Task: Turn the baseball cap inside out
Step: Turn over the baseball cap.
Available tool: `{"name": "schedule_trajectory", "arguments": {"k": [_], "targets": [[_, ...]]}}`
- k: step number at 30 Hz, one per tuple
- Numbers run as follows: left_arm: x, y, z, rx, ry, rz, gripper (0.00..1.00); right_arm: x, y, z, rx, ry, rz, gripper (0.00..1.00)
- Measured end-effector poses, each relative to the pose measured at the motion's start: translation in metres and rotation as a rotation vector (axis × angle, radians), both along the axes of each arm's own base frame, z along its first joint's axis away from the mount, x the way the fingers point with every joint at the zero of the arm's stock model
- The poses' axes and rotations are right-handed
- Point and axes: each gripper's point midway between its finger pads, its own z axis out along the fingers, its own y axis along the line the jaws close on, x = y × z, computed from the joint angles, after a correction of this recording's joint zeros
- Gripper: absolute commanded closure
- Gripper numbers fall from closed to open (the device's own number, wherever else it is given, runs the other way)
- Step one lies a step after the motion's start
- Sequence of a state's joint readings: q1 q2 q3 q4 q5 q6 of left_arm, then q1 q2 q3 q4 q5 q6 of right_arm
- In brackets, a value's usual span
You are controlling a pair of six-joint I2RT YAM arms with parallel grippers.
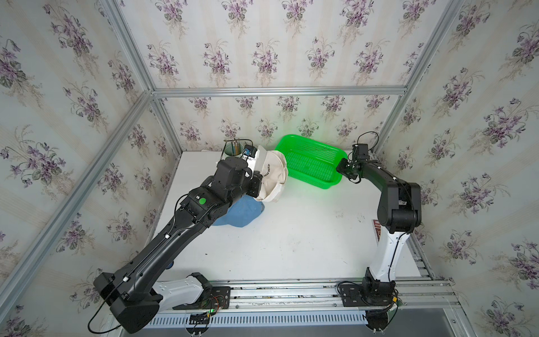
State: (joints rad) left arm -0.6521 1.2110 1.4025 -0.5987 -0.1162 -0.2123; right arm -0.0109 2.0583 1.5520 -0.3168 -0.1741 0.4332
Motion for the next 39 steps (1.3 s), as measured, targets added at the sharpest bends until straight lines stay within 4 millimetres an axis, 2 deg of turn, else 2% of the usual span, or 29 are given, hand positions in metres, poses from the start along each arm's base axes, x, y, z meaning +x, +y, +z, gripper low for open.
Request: {"name": "schedule_trajectory", "arguments": {"k": [3, 5, 8, 9, 11, 14, 18, 22, 25, 30, 39], "targets": [[-0.002, -0.001, -0.004, -0.010, 0.026, -0.004, 1.00, -0.017, 0.000, 0.008, 0.000, 0.000, 0.007, 0.51], [-0.002, -0.002, -0.007, -0.016, 0.037, 0.002, 1.00, -0.030, 0.000, 0.028, -0.003, -0.034, 0.005, 0.49], [0.002, 0.000, -0.014, 0.003, 0.051, 0.028, 1.00, -0.046, 0.003, 0.069, -0.021, -0.136, 0.002, 0.47], [0.005, 0.002, -0.018, 0.014, 0.054, 0.043, 1.00, -0.053, 0.008, 0.082, -0.023, -0.173, 0.012, 0.47], [0.009, 0.005, -0.023, 0.033, 0.058, 0.072, 1.00, -0.065, 0.020, 0.096, -0.020, -0.220, 0.036, 0.47], [0.017, 0.012, -0.034, 0.071, 0.060, 0.124, 1.00, -0.091, 0.048, 0.095, 0.008, -0.242, 0.078, 0.46], [0.028, 0.013, -0.046, 0.106, 0.055, 0.174, 1.00, -0.138, 0.107, 0.088, 0.094, -0.250, 0.164, 0.44], [0.035, 0.005, -0.052, 0.127, 0.036, 0.211, 1.00, -0.169, 0.167, 0.109, 0.179, -0.309, 0.231, 0.44], [0.038, -0.004, -0.055, 0.139, 0.015, 0.233, 1.00, -0.181, 0.197, 0.116, 0.247, -0.321, 0.224, 0.44], [0.041, -0.019, -0.051, 0.164, -0.033, 0.275, 1.00, -0.194, 0.245, 0.105, 0.331, -0.265, 0.211, 0.42], [0.044, -0.028, -0.052, 0.202, -0.075, 0.321, 1.00, -0.183, 0.285, 0.108, 0.418, -0.260, 0.165, 0.41]]}}
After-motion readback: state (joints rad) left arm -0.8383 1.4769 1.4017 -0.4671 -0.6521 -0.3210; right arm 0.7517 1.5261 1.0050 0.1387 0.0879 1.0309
